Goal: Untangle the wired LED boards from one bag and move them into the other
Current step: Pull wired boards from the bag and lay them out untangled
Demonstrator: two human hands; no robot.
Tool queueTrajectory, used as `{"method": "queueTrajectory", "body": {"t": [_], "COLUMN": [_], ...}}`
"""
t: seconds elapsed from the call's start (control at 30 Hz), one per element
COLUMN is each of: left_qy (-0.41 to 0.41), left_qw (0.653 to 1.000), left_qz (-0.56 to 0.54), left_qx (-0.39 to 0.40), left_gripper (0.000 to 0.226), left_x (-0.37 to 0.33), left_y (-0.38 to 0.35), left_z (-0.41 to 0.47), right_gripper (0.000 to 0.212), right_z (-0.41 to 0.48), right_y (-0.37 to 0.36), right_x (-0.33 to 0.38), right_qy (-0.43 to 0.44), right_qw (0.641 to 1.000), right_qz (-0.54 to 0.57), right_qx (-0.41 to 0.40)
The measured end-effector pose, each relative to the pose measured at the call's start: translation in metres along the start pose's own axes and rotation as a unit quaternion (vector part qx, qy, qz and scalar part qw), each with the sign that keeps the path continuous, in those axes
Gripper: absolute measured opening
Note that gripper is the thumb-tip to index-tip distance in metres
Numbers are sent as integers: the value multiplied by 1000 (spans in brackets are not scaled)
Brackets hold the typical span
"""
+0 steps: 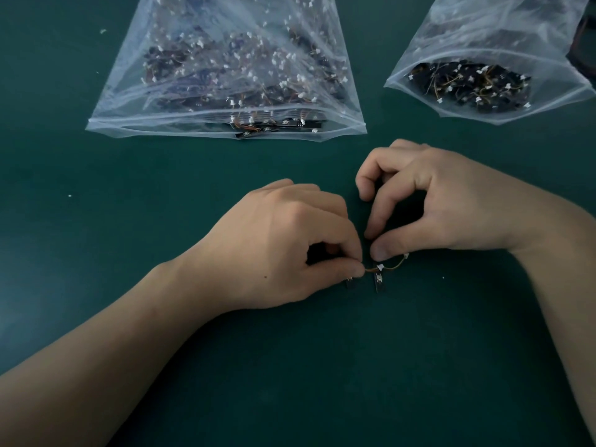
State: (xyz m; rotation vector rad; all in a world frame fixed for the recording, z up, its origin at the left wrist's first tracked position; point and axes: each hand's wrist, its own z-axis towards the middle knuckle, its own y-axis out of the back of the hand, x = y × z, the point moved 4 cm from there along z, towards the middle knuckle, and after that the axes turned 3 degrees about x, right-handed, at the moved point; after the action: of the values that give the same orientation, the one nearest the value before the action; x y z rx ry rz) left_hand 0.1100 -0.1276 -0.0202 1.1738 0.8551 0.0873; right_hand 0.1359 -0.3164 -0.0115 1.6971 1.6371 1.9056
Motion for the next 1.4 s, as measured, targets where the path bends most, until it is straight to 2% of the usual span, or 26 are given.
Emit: {"method": "queueTrajectory", "body": {"t": [0.23, 0.47, 0.83, 1.03, 1.13, 1.2, 1.27, 1.33, 1.4], "left_qy": [-30, -43, -58, -63, -54, -27, 41, 122, 166], "left_qw": [999, 999, 998, 997, 994, 988, 975, 962, 959], "left_qz": [19, 10, -15, -31, -56, -17, 43, 86, 103], "left_qx": [1, -3, 1, -21, -75, -152, -215, -230, -203], "left_gripper": [15, 16, 13, 10, 11, 14, 15, 27, 38], "left_x": [-2, -1, 3, 1, 1, 8, 22, 37, 47], "left_y": [-3, -4, -6, -4, 6, 17, 27, 32, 30], "left_z": [0, 1, -1, -1, 0, 0, -1, -3, -4], "right_gripper": [28, 22, 30, 33, 22, 14, 15, 16, 18], "right_z": [0, -1, -2, -1, 2, 5, 8, 10, 10], "right_y": [0, -1, 0, 2, 0, 0, -1, -2, -3], "right_x": [1, -2, -1, -3, -6, -9, -9, -10, -11], "right_qy": [5, -1, 6, 21, 28, 21, 16, 14, 9], "right_qw": [1000, 1000, 1000, 1000, 995, 983, 971, 969, 970], "right_qz": [3, -4, -5, 9, 32, 41, 18, 5, 2], "right_qx": [7, 19, 12, -16, -86, -179, -236, -247, -242]}}
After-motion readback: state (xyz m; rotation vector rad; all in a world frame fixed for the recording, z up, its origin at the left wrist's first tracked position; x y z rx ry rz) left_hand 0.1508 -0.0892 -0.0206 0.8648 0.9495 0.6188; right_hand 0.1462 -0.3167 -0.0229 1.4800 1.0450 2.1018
